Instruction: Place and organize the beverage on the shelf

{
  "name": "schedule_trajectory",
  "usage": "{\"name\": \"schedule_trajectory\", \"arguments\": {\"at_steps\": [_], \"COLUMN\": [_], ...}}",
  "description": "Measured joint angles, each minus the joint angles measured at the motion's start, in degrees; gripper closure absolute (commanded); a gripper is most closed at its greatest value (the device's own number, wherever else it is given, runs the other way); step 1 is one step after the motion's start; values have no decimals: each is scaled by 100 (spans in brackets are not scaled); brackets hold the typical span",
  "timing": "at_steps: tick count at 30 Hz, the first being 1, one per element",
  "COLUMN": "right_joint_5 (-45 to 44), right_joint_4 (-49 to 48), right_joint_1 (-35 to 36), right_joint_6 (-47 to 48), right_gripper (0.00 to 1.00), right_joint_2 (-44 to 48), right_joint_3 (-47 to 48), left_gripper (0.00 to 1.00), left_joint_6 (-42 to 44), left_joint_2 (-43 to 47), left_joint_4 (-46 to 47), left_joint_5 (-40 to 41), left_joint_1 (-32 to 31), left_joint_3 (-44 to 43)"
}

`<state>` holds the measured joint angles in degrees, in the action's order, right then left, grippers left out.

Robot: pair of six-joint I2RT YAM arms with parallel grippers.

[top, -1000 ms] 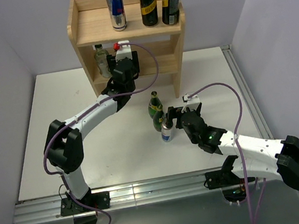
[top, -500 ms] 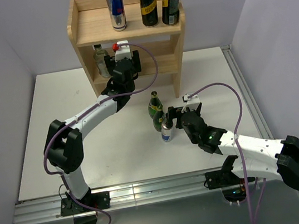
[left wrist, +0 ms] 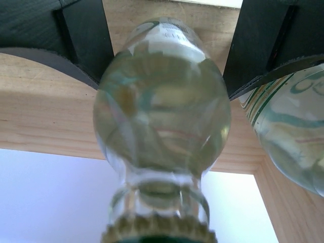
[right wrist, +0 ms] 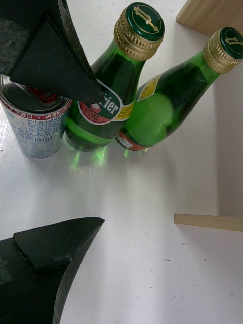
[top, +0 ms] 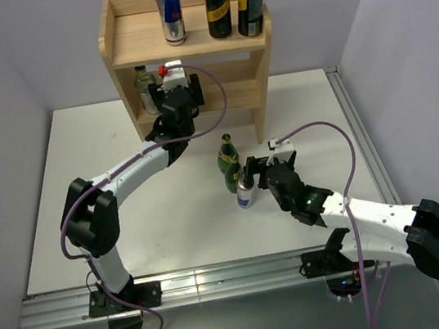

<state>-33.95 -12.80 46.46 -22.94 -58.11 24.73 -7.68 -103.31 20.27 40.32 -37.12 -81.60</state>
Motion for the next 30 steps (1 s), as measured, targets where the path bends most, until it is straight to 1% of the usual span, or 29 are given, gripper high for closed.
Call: {"name": "schedule_trajectory", "arguments": {"at_steps": [14, 30], "right_joint_5": [0, 33], "right_joint_4": [7, 168], "right_joint_1": [0, 0], "right_joint_6": [0, 2], "right_gripper": [0, 0], "right_joint_2": [9, 153], "right_joint_3": [0, 0], "left_gripper": [12, 12], "left_joint_6": [-59, -129], "left_joint_2": [249, 457], "left_joint_4": [-9, -9], "left_joint_5": [-35, 131], "left_joint_1": [-103, -361], "left_joint_3": [275, 535]}}
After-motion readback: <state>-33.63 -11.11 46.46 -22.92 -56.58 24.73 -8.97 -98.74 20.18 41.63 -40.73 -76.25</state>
